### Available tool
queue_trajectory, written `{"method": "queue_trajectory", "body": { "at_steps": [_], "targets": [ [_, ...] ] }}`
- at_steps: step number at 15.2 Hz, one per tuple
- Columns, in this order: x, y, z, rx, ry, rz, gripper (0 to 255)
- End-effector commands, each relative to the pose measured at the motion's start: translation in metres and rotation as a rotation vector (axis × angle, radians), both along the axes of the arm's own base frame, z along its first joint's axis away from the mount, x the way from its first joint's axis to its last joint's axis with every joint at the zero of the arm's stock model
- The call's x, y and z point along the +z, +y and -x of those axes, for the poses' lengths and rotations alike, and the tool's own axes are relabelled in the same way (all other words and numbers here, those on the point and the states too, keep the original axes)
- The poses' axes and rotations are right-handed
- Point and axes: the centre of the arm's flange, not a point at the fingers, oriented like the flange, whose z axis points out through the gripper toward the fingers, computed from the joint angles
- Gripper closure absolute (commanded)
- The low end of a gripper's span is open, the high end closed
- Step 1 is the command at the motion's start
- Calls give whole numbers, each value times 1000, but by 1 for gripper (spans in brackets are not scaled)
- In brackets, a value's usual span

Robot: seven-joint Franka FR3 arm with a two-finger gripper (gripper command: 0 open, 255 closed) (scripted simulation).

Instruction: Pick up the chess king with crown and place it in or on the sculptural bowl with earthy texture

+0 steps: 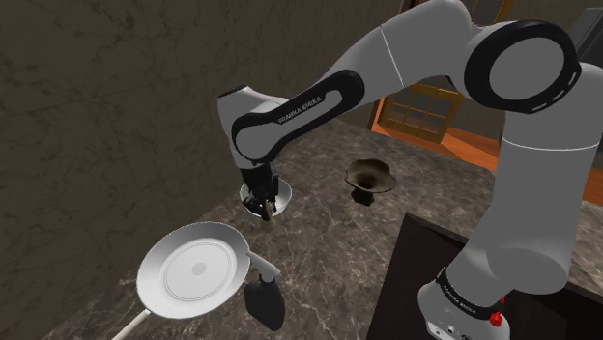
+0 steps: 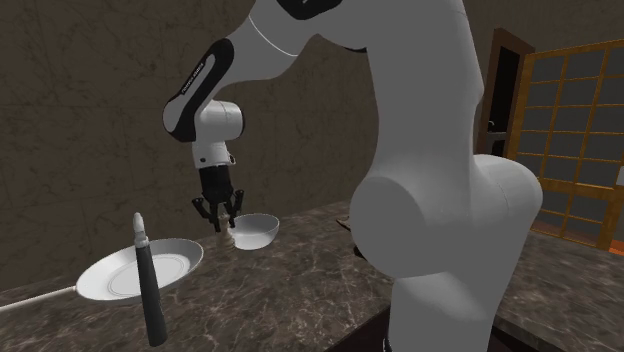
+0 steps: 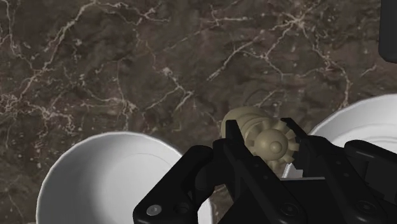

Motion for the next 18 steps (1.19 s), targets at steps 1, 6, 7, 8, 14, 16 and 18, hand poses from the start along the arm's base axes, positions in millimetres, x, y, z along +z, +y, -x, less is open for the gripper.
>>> {"method": "queue_trajectory", "body": {
  "at_steps": [1,6,7,8,14,16,18],
  "targets": [
    [11,1,0,0,0,0,255],
    [37,1,0,0,0,0,255],
    [42,1,0,0,0,0,255],
    [48,1,0,0,0,0,255],
    [79,1,0,0,0,0,255],
    [90,1,0,0,0,0,255],
    [100,1,0,0,0,0,255]
  ]
}}
